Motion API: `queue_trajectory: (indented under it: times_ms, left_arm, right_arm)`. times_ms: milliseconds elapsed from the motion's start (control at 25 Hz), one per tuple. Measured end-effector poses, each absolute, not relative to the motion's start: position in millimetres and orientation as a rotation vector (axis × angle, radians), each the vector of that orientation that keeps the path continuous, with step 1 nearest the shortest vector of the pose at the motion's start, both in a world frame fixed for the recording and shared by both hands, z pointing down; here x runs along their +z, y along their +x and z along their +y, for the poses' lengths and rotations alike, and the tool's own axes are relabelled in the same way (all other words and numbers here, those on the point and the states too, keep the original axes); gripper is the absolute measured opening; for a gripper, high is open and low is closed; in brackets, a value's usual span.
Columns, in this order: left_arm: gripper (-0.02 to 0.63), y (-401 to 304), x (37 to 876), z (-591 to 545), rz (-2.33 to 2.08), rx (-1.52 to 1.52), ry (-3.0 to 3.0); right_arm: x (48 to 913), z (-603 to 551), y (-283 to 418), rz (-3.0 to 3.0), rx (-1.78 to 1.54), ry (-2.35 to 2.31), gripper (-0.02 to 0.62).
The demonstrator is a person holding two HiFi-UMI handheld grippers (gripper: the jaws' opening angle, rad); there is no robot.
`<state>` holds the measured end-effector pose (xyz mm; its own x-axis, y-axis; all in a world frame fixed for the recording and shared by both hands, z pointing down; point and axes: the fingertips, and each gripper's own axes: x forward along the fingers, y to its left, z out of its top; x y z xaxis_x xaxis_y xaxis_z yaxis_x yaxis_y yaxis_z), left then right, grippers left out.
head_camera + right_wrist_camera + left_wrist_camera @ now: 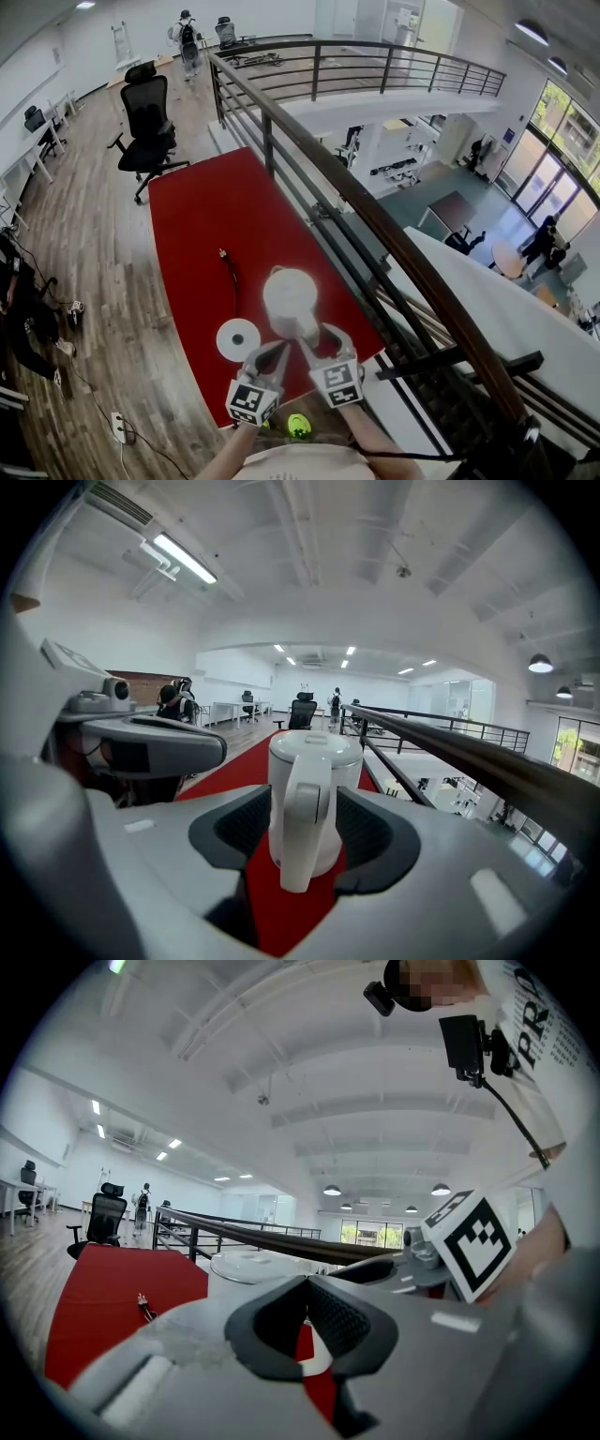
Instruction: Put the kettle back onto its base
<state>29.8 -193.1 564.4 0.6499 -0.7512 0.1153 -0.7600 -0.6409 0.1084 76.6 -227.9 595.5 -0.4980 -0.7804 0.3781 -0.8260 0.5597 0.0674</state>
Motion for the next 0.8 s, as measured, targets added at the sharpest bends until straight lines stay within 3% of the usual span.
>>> queue_trajectory:
  times_ms: [800]
  left_arm:
    - [-0.008,16,575,-196,-1.293,0.095,2.672]
  right_arm:
    - [629,-246,63,-2.428,0.255,1.248,0.149]
